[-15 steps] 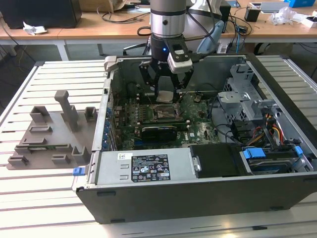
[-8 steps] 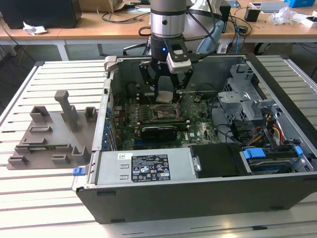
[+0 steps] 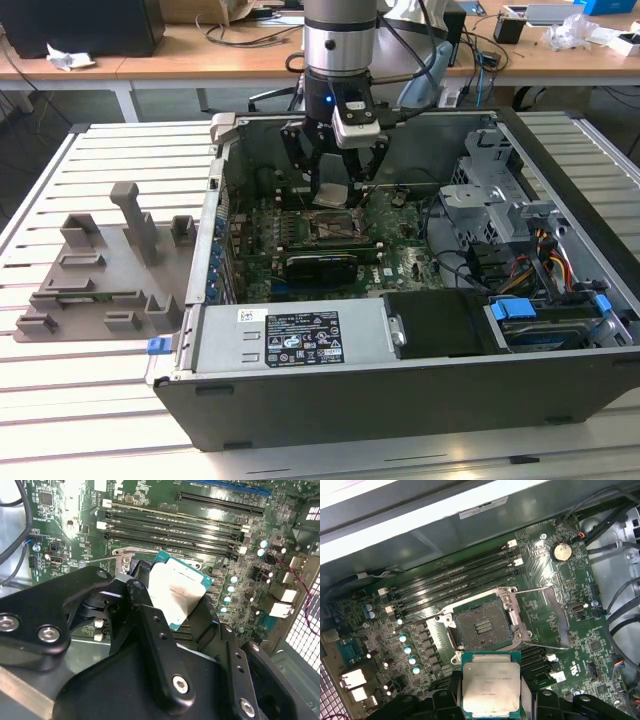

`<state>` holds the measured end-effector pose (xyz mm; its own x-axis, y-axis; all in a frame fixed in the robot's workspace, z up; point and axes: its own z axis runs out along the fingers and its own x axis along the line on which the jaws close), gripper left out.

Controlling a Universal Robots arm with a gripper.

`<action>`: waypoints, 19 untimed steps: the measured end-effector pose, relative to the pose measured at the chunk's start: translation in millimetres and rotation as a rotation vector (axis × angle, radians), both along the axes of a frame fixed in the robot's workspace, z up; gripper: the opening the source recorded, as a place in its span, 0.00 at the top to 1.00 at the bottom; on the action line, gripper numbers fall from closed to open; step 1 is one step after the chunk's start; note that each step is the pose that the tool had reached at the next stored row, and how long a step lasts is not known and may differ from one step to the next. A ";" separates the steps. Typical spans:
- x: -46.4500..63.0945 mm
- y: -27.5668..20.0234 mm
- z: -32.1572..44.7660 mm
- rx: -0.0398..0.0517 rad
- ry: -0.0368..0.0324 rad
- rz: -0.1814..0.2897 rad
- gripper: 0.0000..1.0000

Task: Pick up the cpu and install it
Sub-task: 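Place the cpu into insertion slot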

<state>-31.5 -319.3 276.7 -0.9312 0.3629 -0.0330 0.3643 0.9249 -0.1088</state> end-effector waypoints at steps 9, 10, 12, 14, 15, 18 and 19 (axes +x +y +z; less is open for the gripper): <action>0.0 0.0 -0.3 -0.0008 0.0000 -0.095 0.45; 0.0 0.0 -0.3 -0.0010 0.0000 -0.101 0.45; 0.0 0.0 -0.3 -0.0013 0.0000 -0.118 0.45; 0.0 0.0 -0.3 -0.0014 -0.0001 -0.136 0.45; 0.0 0.0 -0.3 -0.0014 -0.0001 -0.148 0.45; 0.0 0.0 -0.3 -0.0014 0.0000 -0.175 0.45; 0.0 0.0 -0.3 -0.0014 0.0000 -0.182 0.45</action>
<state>-31.5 -319.3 276.4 -0.8500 0.5257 -0.0337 0.5259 0.8434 -0.1101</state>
